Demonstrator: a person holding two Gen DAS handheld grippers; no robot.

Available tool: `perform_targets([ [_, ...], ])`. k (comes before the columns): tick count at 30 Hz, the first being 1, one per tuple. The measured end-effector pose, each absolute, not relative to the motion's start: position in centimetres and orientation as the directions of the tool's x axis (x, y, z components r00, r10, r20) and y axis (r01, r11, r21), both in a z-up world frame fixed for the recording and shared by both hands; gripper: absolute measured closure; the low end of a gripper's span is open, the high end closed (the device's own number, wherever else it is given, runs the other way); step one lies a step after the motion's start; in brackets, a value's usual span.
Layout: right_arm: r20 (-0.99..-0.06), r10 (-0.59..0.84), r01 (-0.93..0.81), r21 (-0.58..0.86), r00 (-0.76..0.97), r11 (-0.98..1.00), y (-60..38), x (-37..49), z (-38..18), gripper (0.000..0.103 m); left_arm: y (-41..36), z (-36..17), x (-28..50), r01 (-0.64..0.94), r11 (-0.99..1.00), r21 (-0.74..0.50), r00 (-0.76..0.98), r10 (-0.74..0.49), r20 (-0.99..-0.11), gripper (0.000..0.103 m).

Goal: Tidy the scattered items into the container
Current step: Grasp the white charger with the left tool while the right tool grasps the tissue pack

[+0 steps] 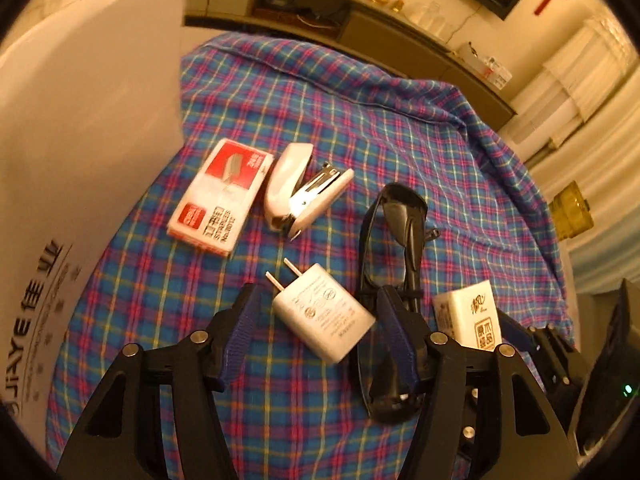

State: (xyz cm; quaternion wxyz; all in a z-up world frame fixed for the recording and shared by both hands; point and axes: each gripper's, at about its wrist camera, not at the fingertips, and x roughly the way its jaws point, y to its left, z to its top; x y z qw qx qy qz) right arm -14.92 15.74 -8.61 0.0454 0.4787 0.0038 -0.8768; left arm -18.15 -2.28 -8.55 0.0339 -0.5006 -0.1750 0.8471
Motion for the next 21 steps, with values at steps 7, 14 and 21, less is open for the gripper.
perform_targets([
  [7,-0.831,-0.076,0.078,0.039,-0.552,-0.996,15.4,-14.2,-7.6,0.051,-2.6,-8.5,-17.8,0.094,-0.95,-0.296,-0.503,0.212,-0.838,0.05],
  [14,-0.804,-0.104,0.07,0.078,-0.585,-0.994,15.6,-13.5,-5.6,0.051,-4.0,-6.7,-16.5,0.078,-0.943,-0.323,-0.531,0.235,-0.814,0.05],
  [21,-0.795,-0.148,0.089,0.118,-0.588,-0.989,14.9,-12.6,-4.8,0.051,-4.5,-5.0,-14.5,0.045,-0.943,-0.331,-0.542,0.255,-0.801,0.05],
])
